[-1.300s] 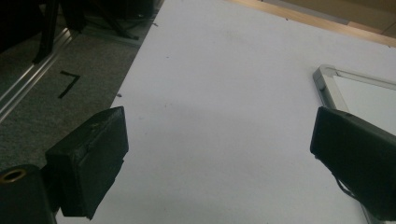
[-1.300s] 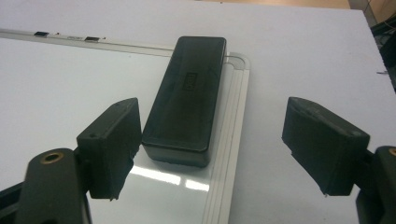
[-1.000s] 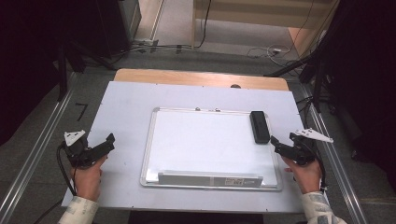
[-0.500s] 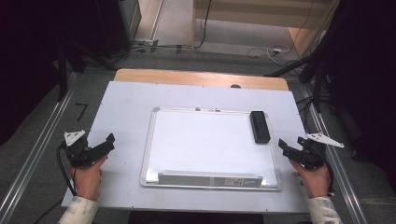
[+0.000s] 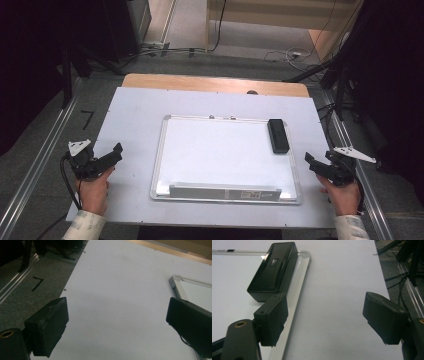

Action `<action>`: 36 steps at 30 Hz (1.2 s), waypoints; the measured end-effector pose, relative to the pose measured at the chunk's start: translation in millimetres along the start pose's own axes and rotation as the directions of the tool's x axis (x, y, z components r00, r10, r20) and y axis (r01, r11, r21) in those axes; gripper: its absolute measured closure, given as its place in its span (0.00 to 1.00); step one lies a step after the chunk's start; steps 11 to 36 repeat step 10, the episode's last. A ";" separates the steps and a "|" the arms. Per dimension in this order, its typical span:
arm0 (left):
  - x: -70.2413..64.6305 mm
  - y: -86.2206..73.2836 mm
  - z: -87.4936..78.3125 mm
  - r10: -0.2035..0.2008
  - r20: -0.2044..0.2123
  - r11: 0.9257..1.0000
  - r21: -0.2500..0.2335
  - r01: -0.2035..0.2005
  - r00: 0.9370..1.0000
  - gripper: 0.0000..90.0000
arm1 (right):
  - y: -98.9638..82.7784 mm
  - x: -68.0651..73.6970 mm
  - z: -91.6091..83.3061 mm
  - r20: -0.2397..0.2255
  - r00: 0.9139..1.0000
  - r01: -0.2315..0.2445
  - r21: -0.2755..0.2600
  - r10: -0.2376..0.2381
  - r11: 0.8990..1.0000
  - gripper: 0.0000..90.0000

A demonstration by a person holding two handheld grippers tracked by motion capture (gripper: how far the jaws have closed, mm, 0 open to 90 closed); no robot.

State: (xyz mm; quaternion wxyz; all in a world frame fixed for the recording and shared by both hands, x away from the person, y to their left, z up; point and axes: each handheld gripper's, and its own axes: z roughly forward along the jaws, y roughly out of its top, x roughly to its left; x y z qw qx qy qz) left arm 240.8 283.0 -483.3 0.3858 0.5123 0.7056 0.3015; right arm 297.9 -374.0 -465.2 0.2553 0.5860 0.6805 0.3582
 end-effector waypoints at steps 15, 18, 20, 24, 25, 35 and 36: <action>0.0 -0.3 0.6 0.000 -0.001 1.000 0.002 0.000 1.000 0.05 | -5.5 -12.3 -2.4 0.034 0.999 -0.025 0.001 0.025 1.000 0.21; 0.0 -0.3 0.6 0.000 -0.001 1.000 0.002 0.000 1.000 0.05 | -5.5 -12.3 -2.4 0.034 0.999 -0.025 0.001 0.025 1.000 0.21; 0.0 -0.3 0.6 0.000 -0.001 1.000 0.002 0.000 1.000 0.05 | -5.5 -12.3 -2.4 0.034 0.999 -0.025 0.001 0.025 1.000 0.21; 0.0 -0.3 0.6 0.000 -0.001 1.000 0.002 0.000 1.000 0.05 | -5.5 -12.3 -2.4 0.034 0.999 -0.025 0.001 0.025 1.000 0.21; 0.0 -0.3 0.6 0.000 -0.001 1.000 0.002 0.000 1.000 0.05 | -5.5 -12.3 -2.4 0.034 0.999 -0.025 0.001 0.025 1.000 0.21; 0.0 -0.3 0.6 0.000 -0.001 1.000 0.002 0.000 1.000 0.05 | -5.5 -12.3 -2.4 0.034 0.999 -0.025 0.001 0.025 1.000 0.21; 0.0 -0.3 0.6 0.000 -0.001 1.000 0.002 0.000 1.000 0.05 | -5.5 -12.3 -2.4 0.034 0.999 -0.025 0.001 0.025 1.000 0.21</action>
